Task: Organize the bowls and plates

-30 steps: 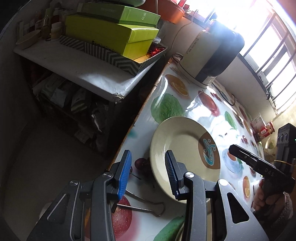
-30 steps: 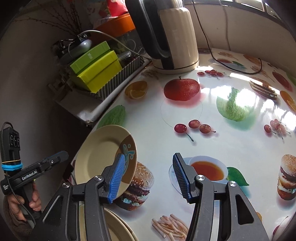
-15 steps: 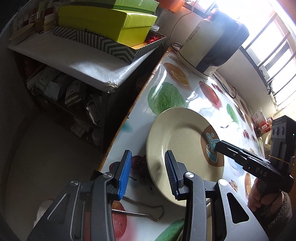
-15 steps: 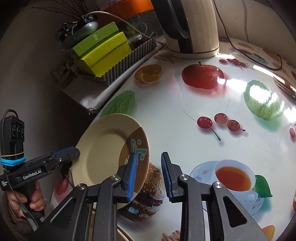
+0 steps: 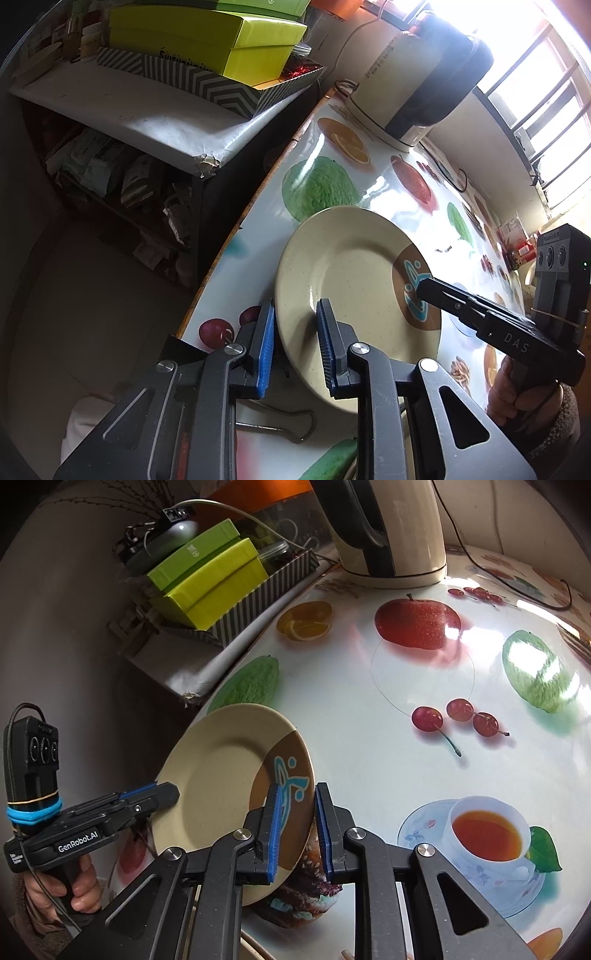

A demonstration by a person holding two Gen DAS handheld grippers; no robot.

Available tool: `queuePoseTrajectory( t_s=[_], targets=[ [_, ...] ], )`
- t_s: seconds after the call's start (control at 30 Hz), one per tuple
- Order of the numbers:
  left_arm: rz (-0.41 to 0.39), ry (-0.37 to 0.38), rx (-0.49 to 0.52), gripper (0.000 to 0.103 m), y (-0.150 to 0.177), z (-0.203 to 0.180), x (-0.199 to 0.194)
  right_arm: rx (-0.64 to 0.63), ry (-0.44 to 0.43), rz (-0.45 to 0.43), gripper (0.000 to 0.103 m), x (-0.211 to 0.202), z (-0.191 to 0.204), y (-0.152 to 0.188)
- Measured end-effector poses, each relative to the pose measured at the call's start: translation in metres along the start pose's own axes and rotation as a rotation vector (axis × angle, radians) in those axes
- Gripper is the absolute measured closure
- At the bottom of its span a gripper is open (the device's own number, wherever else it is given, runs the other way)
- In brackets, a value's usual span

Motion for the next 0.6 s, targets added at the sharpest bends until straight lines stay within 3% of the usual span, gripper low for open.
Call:
queuePoseTrajectory(
  t_s=[0.6],
  targets=[
    [-0.025,0.003,-0.013,0.081,-0.004,-0.003,-0.011,0.043,-0.012,-0.031,0.086,-0.01,0.001,-0.001]
  ],
)
Point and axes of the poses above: each gripper's, at about its wrist camera, not at the fingertips, and x roughly the way its jaws point, z to its left, y to its underside, the point moved 7 cm from there along x, roughly the way its jaws point, and after that the axes turned 10 degrees about -y, right-handed, at the moved point
